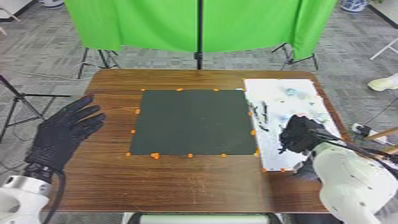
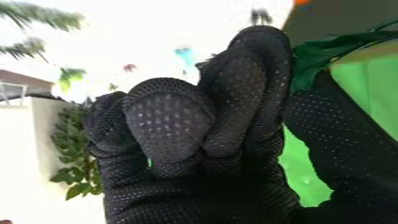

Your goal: Arrange flowers

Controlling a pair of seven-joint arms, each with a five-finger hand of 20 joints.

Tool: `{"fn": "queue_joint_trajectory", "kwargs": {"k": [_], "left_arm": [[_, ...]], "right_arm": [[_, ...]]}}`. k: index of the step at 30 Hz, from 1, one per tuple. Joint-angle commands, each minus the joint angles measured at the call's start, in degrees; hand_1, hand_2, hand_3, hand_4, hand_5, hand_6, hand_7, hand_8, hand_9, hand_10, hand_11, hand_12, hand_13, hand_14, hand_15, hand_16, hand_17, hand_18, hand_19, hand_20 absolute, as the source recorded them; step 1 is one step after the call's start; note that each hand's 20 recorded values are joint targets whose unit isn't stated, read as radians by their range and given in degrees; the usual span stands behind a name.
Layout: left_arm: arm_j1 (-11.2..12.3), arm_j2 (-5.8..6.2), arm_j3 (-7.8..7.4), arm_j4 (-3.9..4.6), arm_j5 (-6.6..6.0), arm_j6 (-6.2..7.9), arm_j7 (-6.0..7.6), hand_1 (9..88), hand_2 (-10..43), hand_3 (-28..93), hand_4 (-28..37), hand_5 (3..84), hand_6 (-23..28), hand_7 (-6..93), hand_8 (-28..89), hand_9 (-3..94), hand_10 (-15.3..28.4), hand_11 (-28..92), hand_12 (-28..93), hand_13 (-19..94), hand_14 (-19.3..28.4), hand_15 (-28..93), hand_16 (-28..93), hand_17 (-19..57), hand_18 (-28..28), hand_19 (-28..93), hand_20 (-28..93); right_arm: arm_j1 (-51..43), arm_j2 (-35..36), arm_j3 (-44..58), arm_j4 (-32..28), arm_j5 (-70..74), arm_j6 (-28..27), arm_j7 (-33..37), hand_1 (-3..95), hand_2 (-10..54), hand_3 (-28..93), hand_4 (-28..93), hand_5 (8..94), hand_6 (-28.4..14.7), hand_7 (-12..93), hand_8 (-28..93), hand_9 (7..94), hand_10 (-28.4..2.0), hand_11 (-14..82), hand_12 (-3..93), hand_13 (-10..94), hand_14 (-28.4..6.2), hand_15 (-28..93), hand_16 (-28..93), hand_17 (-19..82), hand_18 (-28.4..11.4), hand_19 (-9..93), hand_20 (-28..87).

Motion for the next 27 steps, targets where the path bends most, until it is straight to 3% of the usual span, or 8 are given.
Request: {"fn": "queue_joint_trajectory", "kwargs": {"k": [1, 3, 6, 9, 11, 19, 24, 27], "left_arm": [[5.57, 3.19, -7.15, -1.80, -0.01, 0.72, -1.00, 25.5, -1.5, 72, -25.5, 33.5, 2.9, 19.7, -11, 29.6, 12.1, 26, 15, 23, 15.3, 40, -2, -8.0, 21.8, 47, 8], [7.65, 3.09, -9.68, -2.34, -0.23, 0.52, -1.31, 25.5, -1.5, 72, -25.6, 33.5, 2.9, 19.6, -11, 29.6, 12.1, 26, 15, 23, 15.3, 40, -2, -8.0, 21.8, 47, 8], [10.89, 2.45, -12.43, -3.26, -0.57, 1.61, -0.75, 25.5, -1.4, 72, -25.6, 33.4, 2.9, 19.6, -11, 29.3, 12.0, 26, 15, 23, 15.3, 40, -2, -8.1, 21.7, 47, 8], [12.97, 1.49, -13.82, -3.79, -1.01, 2.36, -0.44, 25.5, -1.4, 72, -25.5, 33.4, 2.9, 19.6, -11, 29.3, 12.0, 26, 15, 23, 15.3, 40, -2, -8.1, 21.8, 47, 8], [13.61, 1.33, -13.66, -3.87, -1.35, 3.09, 0.01, 25.6, -1.4, 71, -25.5, 33.5, 2.9, 19.7, -11, 29.3, 12.0, 26, 15, 23, 15.4, 40, -2, -8.1, 21.8, 47, 8], [13.48, 0.62, -12.49, -3.79, -1.56, 2.89, 0.36, 25.5, -1.5, 71, -25.4, 33.5, 2.9, 19.8, -11, 29.3, 12.0, 26, 15, 23, 15.3, 40, -2, -8.1, 21.8, 47, 8], [11.67, 1.73, -10.43, -3.12, -1.76, 2.47, -0.16, 25.4, -1.6, 72, -25.4, 33.5, 2.9, 19.8, -11, 29.4, 12.1, 26, 15, 23, 15.3, 40, -2, -8.1, 21.8, 47, 8], [9.01, 3.17, -9.00, -2.21, -1.69, 1.71, -0.98, 25.5, -1.6, 71, -25.5, 33.5, 3.0, 19.7, -11, 29.4, 12.0, 26, 15, 23, 15.3, 40, -2, -8.1, 21.8, 47, 8]], "right_arm": [[13.66, -0.76, -6.84, 1.94, -0.29, 0.36, -3.39, 30.7, -3.4, 92, -10, 83.1, -1.5, 59, 11, 93.7, -6.4, 53.0, 22.1, 94, -3.9, 61, 29, 54, -19.6, 93, 46], [17.69, -1.90, -9.86, 3.31, -0.73, 0.19, -5.41, 30.7, -3.2, 92, -10, 83.1, -1.5, 59, 11, 93.7, -6.4, 53.0, 22.1, 94, -4.0, 61, 29, 54, -19.5, 93, 46], [23.53, -4.14, -15.01, 5.62, -1.82, -0.17, -7.42, 30.7, -3.1, 92, -10, 83.1, -1.5, 59, 11, 93.7, -6.4, 53.0, 22.2, 94, -4.0, 61, 29, 54, -19.5, 93, 46], [28.81, -7.62, -20.48, 9.22, -3.06, -0.77, -9.07, 30.7, -3.0, 92, -10, 83.1, -1.5, 59, 11, 93.7, -6.2, 52.9, 22.2, 94, -4.0, 61, 29, 54, -19.4, 93, 46], [32.01, -10.05, -24.30, 12.54, -3.27, -1.05, -9.67, 30.7, -3.0, 92, -10, 83.1, -1.4, 59, 11, 93.7, -6.2, 52.9, 22.2, 94, -4.0, 61, 29, 54, -19.5, 93, 46], [38.41, -19.59, -36.68, 24.18, -9.65, -3.77, -11.50, 30.8, -2.7, 91, -10, 82.6, -1.1, 60, 11, 93.7, -6.1, 52.7, 22.3, 94, -4.0, 61, 30, 54, -19.3, 93, 46], [39.44, -23.35, -43.02, 29.27, -12.96, -3.34, -11.17, 30.9, -2.5, 91, -11, 82.4, -1.0, 60, 11, 93.7, -5.9, 52.3, 22.5, 94, -3.9, 61, 30, 54, -19.2, 93, 46], [39.96, -25.31, -45.26, 33.32, -14.07, -3.85, -10.20, 30.9, -2.5, 91, -11, 82.3, -1.0, 60, 11, 93.7, -6.0, 52.1, 22.6, 94, -3.9, 60, 30, 54, -19.1, 93, 46]]}}
